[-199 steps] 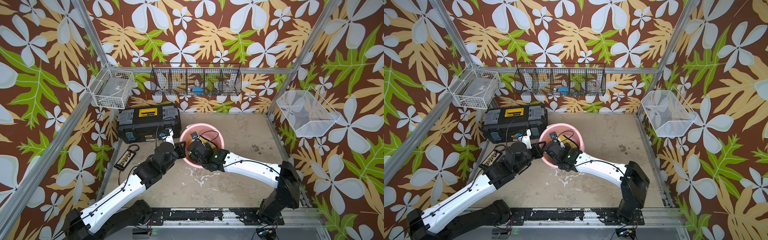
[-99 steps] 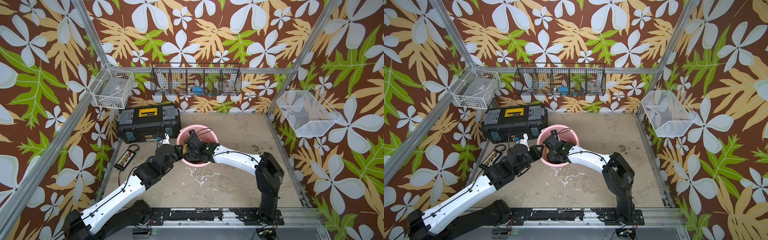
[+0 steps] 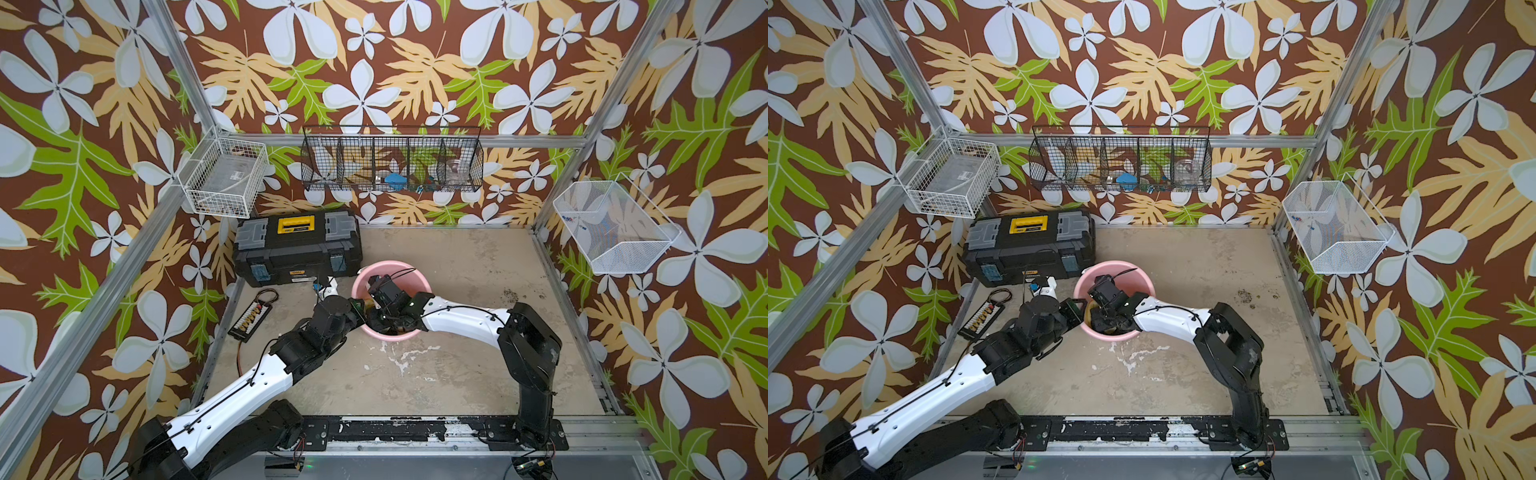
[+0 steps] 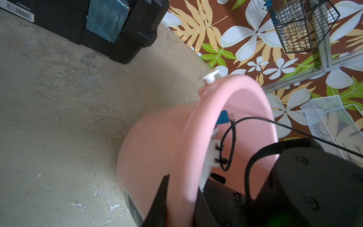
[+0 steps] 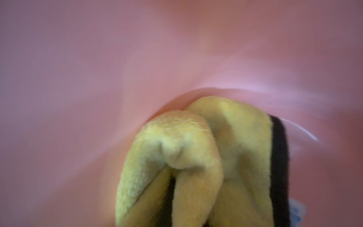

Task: Wipe the inside of the bucket with a cloth
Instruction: Wipe the dirt from the inside of the bucket.

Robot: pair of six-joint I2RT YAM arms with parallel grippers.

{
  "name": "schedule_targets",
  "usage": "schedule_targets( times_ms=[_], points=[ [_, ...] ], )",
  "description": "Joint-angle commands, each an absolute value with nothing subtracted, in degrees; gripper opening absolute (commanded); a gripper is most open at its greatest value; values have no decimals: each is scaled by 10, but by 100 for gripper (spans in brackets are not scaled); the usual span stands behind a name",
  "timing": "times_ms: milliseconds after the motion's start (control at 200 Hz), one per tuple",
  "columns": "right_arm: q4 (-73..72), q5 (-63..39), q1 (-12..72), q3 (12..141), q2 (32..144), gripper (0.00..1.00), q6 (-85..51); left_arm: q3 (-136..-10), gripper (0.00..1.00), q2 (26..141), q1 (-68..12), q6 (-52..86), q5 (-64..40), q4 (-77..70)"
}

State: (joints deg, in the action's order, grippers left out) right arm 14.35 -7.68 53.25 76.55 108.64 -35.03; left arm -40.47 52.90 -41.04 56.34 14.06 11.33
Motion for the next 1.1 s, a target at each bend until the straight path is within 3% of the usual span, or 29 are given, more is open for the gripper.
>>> schedule_targets(
  times_ms=[0,210,460,1096],
  points=[
    [61,-209,538,754,1068,0,-351,-409,0,524,-416,565,73,32],
    [125,-122,544,864,1144,0,-333,-396,0,518,-416,585,36,4],
    [104,20,544,889,1170,0,-340,-395,0,506,-416,613,-3,2],
    [-157,355,549,702,1118,0,-285,-380,0,494,-416,671,-77,2]
  ],
)
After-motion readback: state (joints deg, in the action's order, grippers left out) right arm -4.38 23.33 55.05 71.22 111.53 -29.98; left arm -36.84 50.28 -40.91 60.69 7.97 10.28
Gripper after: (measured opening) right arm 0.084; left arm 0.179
